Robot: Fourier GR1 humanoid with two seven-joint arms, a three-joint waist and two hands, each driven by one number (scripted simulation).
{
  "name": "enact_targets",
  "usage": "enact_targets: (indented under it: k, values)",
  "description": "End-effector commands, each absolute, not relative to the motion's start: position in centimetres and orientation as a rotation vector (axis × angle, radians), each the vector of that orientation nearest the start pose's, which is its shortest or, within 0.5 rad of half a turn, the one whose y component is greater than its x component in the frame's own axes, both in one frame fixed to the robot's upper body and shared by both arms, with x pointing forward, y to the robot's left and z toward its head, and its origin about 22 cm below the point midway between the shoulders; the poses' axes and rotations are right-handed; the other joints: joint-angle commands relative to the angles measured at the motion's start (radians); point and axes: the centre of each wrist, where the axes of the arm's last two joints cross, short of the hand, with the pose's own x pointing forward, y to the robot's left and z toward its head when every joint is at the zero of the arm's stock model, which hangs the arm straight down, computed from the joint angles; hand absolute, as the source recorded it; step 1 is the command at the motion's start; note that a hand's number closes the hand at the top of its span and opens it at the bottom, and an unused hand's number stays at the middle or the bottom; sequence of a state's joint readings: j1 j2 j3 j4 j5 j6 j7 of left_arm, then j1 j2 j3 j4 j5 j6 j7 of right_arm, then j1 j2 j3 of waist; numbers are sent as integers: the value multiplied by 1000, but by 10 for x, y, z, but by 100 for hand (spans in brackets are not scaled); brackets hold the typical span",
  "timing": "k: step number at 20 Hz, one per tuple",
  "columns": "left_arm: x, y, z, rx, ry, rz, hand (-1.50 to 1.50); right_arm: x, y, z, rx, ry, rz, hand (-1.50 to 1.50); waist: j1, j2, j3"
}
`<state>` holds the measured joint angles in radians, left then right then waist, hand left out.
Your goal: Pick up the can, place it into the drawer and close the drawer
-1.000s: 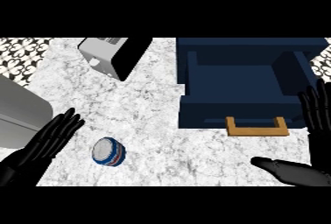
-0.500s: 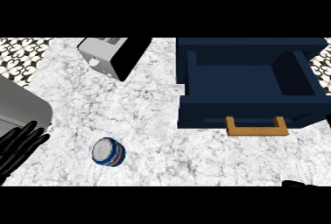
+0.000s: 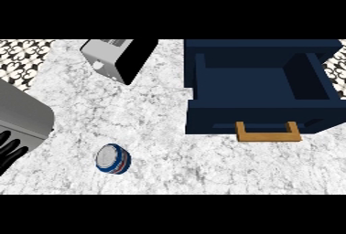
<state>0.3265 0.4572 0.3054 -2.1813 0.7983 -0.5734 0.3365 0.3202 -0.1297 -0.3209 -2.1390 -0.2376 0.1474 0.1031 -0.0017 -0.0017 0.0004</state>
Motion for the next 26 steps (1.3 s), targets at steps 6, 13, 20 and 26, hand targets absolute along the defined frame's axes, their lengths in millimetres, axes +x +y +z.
enact_targets:
  k: [6, 13, 20, 26]
  values:
    - [158, 332, 143, -523, -1535, -282, -150, 115, -361, 90, -210, -1775, -109, -150, -7, 1, 0]
    - [174, 309, 142, -546, -1480, -246, -150, 107, -356, 82, -179, -1776, -107, -150, -7, 1, 0]
    - [191, 303, 102, -529, -1422, -244, -150, 82, -373, 87, -197, -1783, -105, -150, -8, 0, 0]
    - [207, 280, 69, -474, -1423, -278, -150, 89, -364, 100, -205, -1770, -93, -150, -4, 1, -1]
